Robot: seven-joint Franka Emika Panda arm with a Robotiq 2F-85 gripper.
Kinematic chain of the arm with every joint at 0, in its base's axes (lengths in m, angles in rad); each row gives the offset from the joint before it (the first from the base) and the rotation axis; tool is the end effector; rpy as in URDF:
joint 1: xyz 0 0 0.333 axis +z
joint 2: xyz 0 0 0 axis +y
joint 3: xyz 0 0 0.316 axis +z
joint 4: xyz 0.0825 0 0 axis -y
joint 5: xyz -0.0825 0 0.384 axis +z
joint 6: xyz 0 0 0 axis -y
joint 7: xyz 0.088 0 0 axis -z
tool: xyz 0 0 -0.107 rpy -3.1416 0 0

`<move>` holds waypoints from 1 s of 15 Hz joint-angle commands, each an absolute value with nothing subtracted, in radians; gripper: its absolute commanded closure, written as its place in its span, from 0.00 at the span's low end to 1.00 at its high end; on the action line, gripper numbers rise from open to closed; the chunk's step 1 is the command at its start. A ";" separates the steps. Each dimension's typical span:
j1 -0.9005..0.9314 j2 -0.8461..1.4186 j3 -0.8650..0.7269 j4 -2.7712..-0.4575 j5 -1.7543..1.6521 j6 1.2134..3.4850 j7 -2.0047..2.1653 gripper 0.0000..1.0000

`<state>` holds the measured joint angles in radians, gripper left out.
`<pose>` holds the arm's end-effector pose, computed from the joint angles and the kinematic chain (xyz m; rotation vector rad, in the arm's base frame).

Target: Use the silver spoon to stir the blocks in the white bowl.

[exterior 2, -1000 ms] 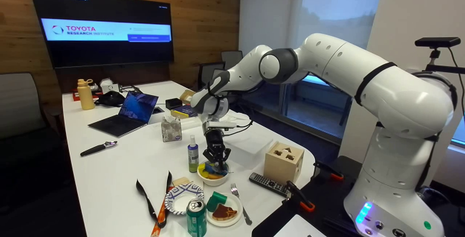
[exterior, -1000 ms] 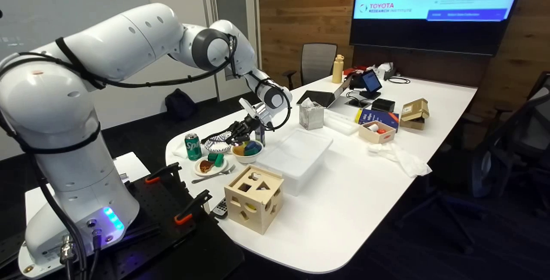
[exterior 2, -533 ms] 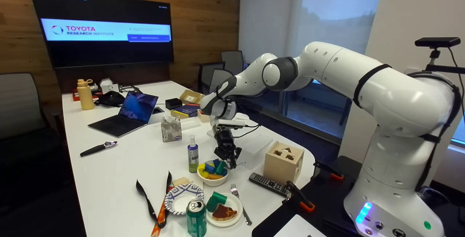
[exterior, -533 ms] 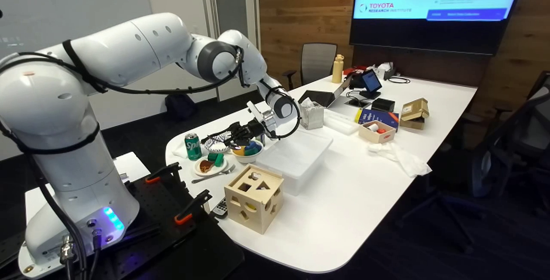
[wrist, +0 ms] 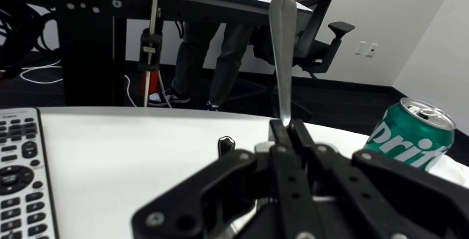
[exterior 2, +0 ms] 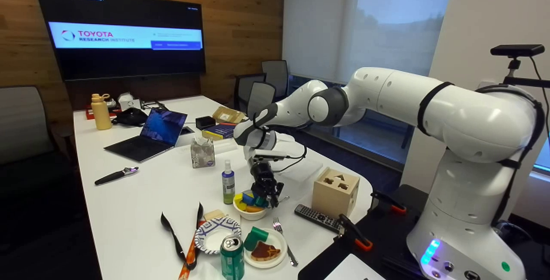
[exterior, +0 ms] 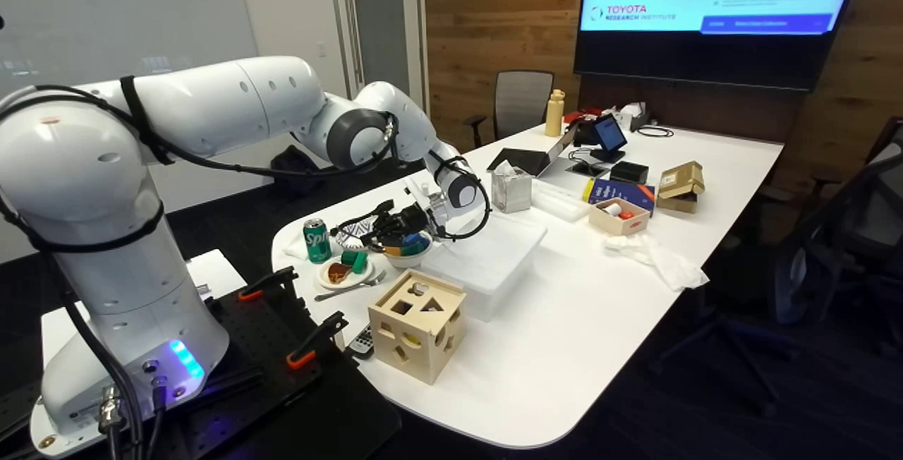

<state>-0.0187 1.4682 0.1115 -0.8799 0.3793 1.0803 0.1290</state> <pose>0.5861 0.0866 -0.0280 -2.1827 0.1338 1.6682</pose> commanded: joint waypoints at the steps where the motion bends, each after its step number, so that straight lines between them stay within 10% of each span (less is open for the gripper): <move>1: 0.001 1.475 0.107 -0.843 0.389 1.079 0.173 0.98; 15: 0.038 1.477 0.067 -0.818 0.360 1.202 0.317 0.98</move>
